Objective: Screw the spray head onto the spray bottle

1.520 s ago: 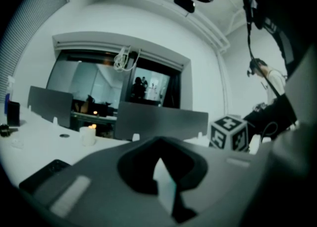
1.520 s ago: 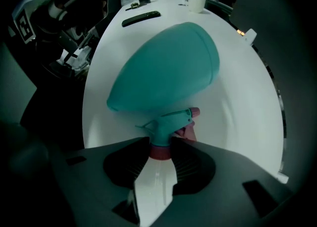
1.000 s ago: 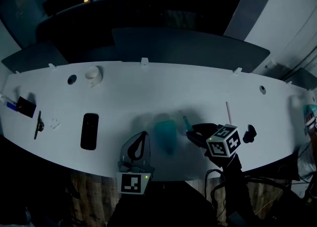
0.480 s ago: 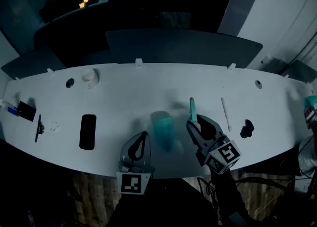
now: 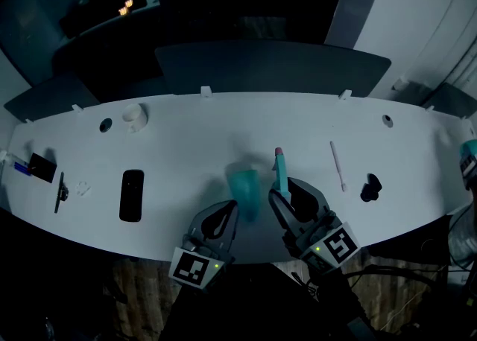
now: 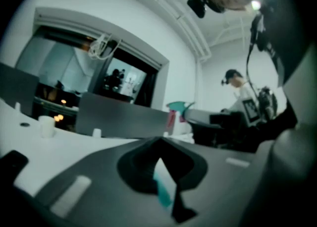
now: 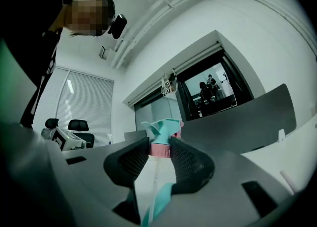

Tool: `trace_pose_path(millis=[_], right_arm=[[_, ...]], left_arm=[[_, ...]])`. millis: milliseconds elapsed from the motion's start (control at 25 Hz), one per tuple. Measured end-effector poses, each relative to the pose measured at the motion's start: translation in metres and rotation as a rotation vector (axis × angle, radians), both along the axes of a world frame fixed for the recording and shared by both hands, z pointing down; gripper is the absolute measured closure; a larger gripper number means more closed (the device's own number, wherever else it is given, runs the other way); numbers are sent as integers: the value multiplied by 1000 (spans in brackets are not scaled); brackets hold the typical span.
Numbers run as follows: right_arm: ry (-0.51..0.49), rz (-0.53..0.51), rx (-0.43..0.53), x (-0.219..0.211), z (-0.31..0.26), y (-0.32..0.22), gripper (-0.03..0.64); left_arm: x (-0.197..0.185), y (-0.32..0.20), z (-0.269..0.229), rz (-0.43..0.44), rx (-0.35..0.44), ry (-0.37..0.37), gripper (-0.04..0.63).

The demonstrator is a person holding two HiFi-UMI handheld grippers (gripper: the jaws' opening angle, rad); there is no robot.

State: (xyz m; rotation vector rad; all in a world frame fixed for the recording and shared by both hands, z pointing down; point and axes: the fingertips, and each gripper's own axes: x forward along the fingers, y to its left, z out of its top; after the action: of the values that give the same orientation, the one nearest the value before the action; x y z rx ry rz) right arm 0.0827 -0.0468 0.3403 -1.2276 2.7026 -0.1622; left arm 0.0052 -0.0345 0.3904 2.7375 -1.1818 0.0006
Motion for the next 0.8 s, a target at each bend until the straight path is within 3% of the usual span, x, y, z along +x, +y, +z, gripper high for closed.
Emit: trace_pose_path(millis=[80, 160, 480, 640, 720, 800], right_arm=[[0, -4, 4, 0, -3, 0, 495], [9, -1, 9, 1, -3, 0, 495], [16, -6, 7, 1, -5, 2, 495], [4, -18, 16, 0, -10, 1, 495], [-3, -28, 21, -3, -13, 1, 495], [-7, -36, 26, -6, -16, 1, 495]], left_arm=[[23, 15, 3, 146, 4, -19, 592], [37, 22, 5, 196, 24, -61, 592], [41, 22, 6, 181, 24, -42, 592], [54, 35, 3, 268, 98, -135, 592], [59, 31, 5, 232, 133, -192, 591], [63, 25, 6, 203, 142, -183, 591]])
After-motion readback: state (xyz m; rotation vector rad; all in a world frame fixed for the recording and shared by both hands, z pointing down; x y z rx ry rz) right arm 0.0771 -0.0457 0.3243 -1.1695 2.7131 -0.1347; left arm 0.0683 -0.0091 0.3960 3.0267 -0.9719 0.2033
